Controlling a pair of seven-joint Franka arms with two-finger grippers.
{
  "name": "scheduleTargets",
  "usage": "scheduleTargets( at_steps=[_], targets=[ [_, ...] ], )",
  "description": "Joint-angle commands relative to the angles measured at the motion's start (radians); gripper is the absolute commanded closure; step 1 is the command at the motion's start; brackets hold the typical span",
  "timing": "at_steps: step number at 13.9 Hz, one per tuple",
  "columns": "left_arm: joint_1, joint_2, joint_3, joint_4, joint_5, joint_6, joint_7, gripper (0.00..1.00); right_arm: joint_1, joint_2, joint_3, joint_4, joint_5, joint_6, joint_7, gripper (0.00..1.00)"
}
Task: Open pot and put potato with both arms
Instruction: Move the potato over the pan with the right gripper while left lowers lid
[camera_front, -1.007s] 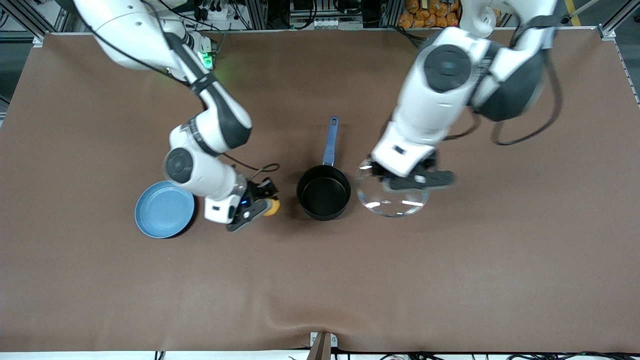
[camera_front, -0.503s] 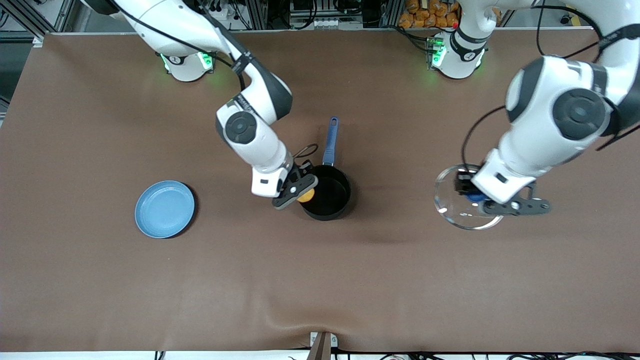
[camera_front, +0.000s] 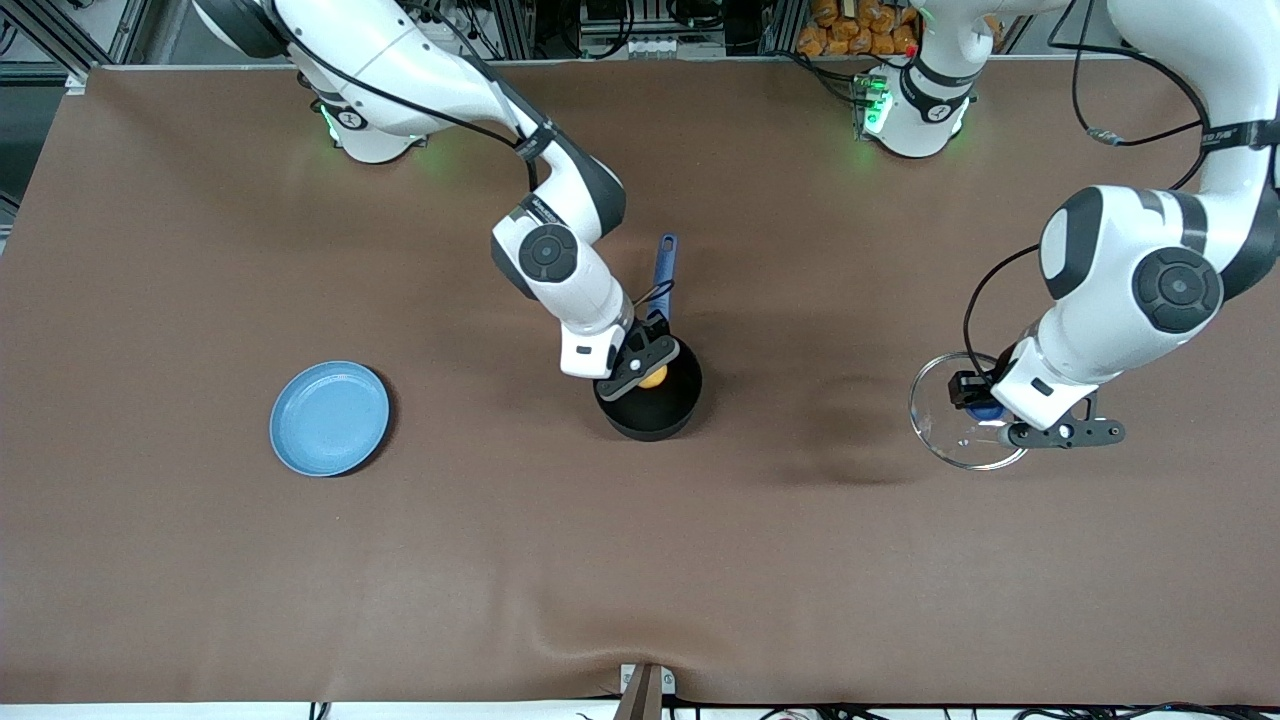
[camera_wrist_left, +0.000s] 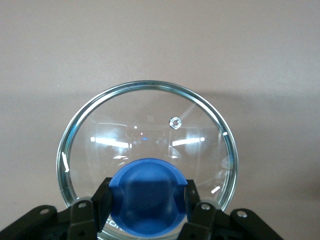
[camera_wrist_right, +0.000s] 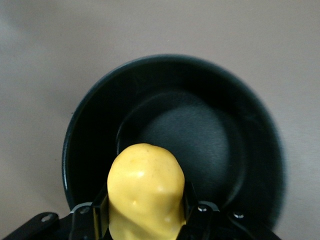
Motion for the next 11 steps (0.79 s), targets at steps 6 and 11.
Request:
scheduleTargets(
  at_steps=[6, 11],
  targets=[
    [0.061, 0.029, -0.014, -0.306, 0.007, 0.398, 0.004, 1.00, 0.155, 0.076, -0.152, 0.071, -0.035, 0.035, 0.060, 0.84],
    [0.101, 0.084, -0.017, -0.303, 0.006, 0.403, 0.004, 1.00, 0.153, 0.092, -0.153, 0.087, -0.035, 0.035, 0.060, 0.57]
  ],
)
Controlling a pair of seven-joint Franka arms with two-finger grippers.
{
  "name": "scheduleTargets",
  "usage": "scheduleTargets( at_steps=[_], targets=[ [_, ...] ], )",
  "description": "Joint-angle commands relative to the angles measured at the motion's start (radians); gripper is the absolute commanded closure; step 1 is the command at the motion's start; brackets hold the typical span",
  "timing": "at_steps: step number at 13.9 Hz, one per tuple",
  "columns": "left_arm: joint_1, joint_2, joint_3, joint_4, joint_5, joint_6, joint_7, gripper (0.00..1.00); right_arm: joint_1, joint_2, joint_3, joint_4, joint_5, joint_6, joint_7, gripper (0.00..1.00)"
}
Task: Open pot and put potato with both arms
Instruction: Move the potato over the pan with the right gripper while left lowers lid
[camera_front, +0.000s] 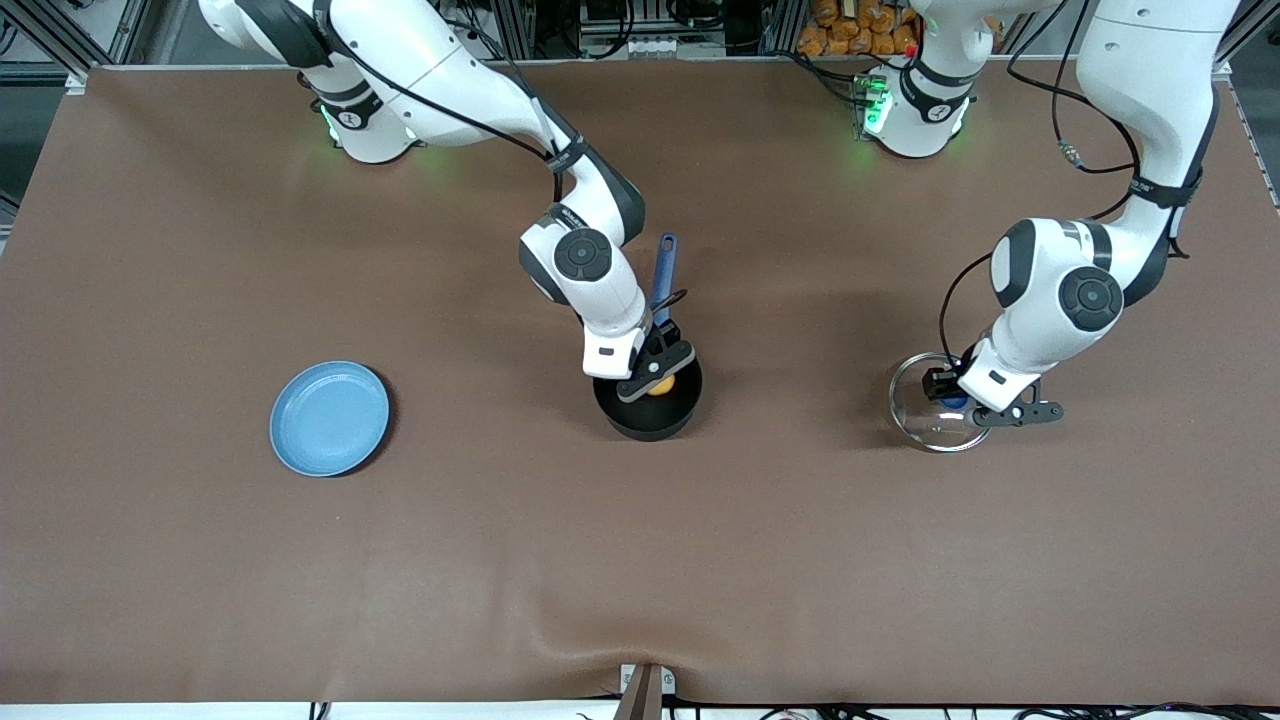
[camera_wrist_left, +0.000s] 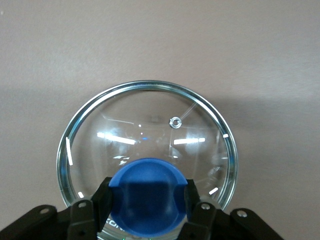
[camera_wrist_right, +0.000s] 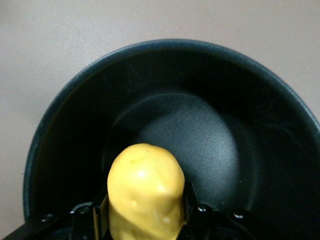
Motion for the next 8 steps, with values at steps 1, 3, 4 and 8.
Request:
scheduleTargets(
  at_steps=[1, 3, 4, 8],
  targets=[
    [0.022, 0.001, -0.015, 0.000, 0.006, 0.012, 0.003, 0.57, 0.003, 0.021, -0.008, 0.032, -0.027, 0.001, 0.031, 0.25],
    [0.029, -0.010, -0.015, 0.002, 0.004, 0.010, -0.006, 0.00, -0.003, 0.019, -0.008, 0.033, -0.025, 0.001, 0.031, 0.03],
    [0.027, -0.017, -0.015, 0.006, 0.004, 0.006, -0.006, 0.00, -0.005, 0.019, -0.008, 0.041, -0.025, 0.000, 0.031, 0.00],
    [0.021, -0.149, -0.016, 0.084, 0.004, -0.107, -0.009, 0.00, -0.021, -0.002, -0.007, 0.088, -0.022, -0.017, 0.030, 0.00]
  ],
)
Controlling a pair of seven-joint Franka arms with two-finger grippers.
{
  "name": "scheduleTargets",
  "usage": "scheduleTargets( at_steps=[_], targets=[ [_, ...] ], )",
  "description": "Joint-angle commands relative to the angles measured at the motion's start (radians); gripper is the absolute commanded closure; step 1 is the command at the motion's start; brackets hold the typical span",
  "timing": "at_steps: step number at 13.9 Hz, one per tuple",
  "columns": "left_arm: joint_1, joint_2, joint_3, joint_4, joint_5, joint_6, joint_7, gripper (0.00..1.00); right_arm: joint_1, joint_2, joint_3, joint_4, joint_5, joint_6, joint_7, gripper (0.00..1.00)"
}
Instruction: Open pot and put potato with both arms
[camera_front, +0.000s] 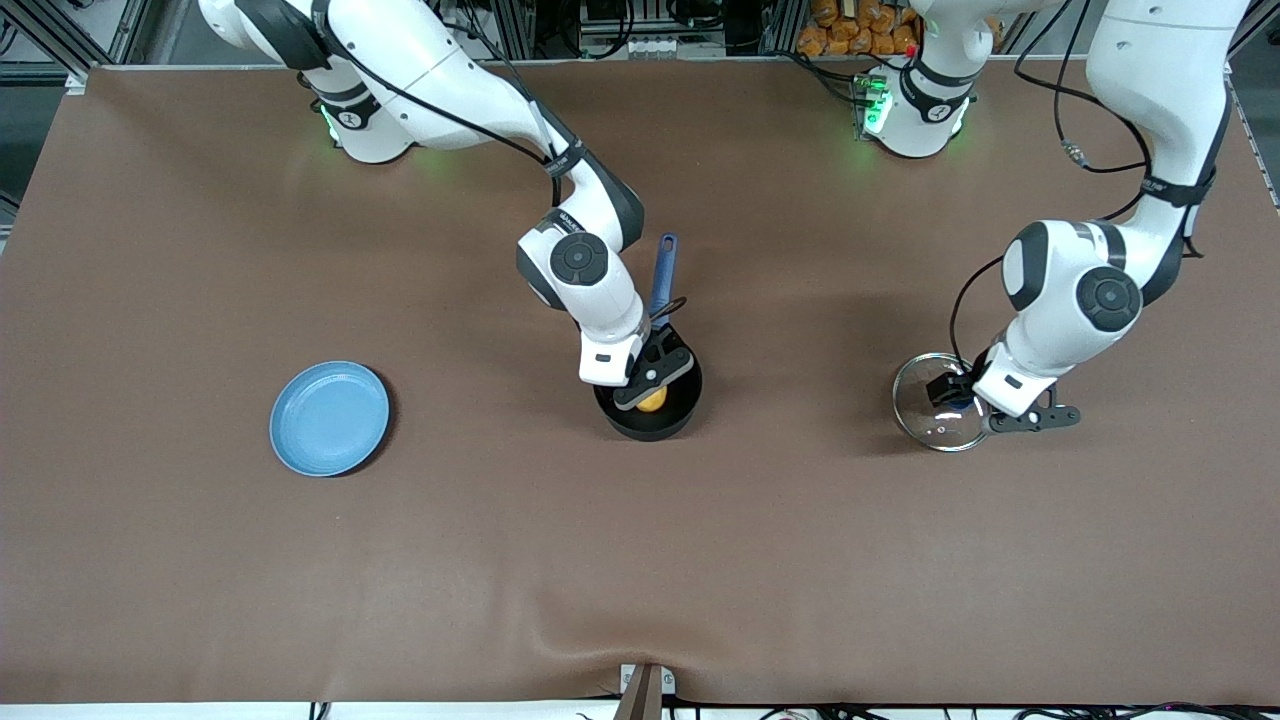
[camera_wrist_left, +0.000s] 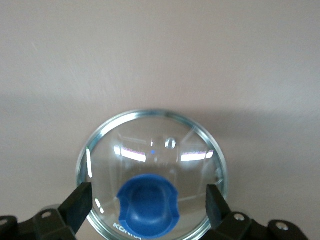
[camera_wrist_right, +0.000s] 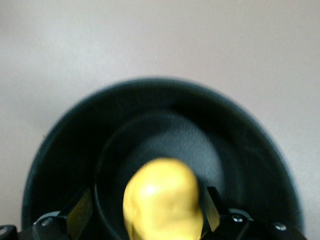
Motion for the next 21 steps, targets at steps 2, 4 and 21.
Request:
scheduleTargets(
  at_steps=[2, 4, 21],
  targets=[
    [0.007, -0.151, -0.035, 0.171, 0.004, -0.304, -0.008, 0.00, -0.034, -0.035, 0.009, 0.048, -0.014, -0.057, 0.026, 0.00],
    [0.006, -0.147, -0.055, 0.391, 0.007, -0.566, -0.003, 0.00, -0.060, -0.104, 0.009, 0.049, -0.014, -0.161, 0.023, 0.00],
    [0.012, -0.252, -0.046, 0.710, 0.001, -0.998, 0.009, 0.00, -0.504, -0.603, -0.093, 0.049, -0.040, -0.966, -0.042, 0.00]
  ],
)
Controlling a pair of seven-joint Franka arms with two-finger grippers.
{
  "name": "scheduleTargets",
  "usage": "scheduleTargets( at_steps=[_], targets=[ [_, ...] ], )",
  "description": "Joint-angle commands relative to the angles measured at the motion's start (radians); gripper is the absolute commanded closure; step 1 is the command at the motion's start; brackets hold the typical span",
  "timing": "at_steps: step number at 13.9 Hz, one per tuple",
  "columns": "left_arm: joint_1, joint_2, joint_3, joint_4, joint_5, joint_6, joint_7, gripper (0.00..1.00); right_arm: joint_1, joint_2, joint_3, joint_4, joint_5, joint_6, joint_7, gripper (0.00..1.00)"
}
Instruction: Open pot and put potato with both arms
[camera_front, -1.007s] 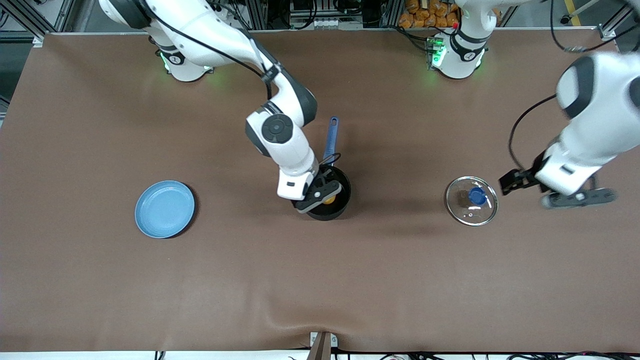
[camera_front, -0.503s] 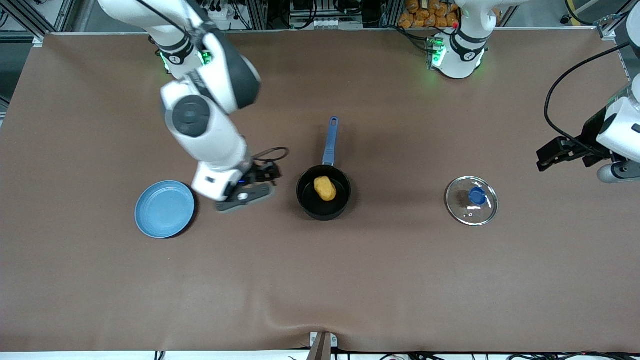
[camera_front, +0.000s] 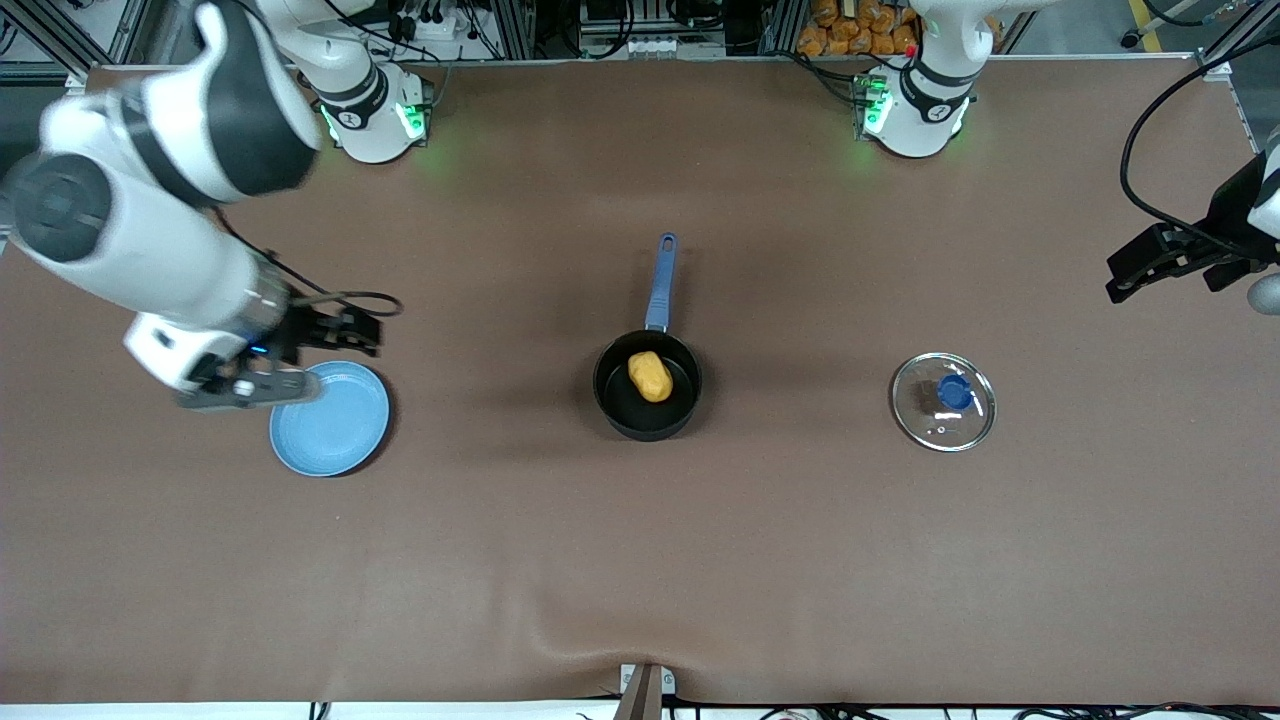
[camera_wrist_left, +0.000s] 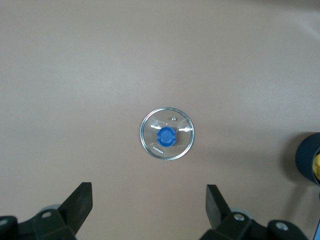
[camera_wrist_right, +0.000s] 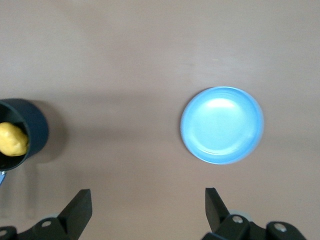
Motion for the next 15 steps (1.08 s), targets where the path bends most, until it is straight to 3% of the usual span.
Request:
scheduleTargets(
  at_steps=[1, 4, 6, 9, 13, 15],
  targets=[
    [0.000, -0.018, -0.009, -0.005, 0.001, -0.013, 0.011, 0.00, -0.014, -0.077, -0.069, -0.031, -0.017, -0.029, -0.100, 0.00],
    [-0.006, -0.067, -0.002, -0.015, -0.023, -0.051, 0.023, 0.00, -0.016, -0.123, -0.146, -0.031, -0.005, -0.073, -0.139, 0.00],
    [-0.010, -0.110, 0.000, -0.075, -0.029, -0.056, 0.034, 0.00, -0.016, -0.157, -0.175, -0.031, -0.004, -0.111, -0.142, 0.00],
    [-0.010, -0.177, 0.003, -0.178, -0.032, -0.042, 0.034, 0.00, -0.047, -0.193, -0.176, -0.033, -0.004, -0.141, -0.146, 0.00],
    [-0.027, -0.194, 0.007, -0.190, -0.033, -0.041, 0.034, 0.00, -0.048, -0.207, -0.176, -0.036, -0.004, -0.142, -0.159, 0.00],
    [-0.099, -0.206, 0.055, -0.189, -0.020, -0.048, 0.019, 0.00, -0.064, -0.207, -0.173, -0.036, -0.004, -0.141, -0.182, 0.00]
  ],
)
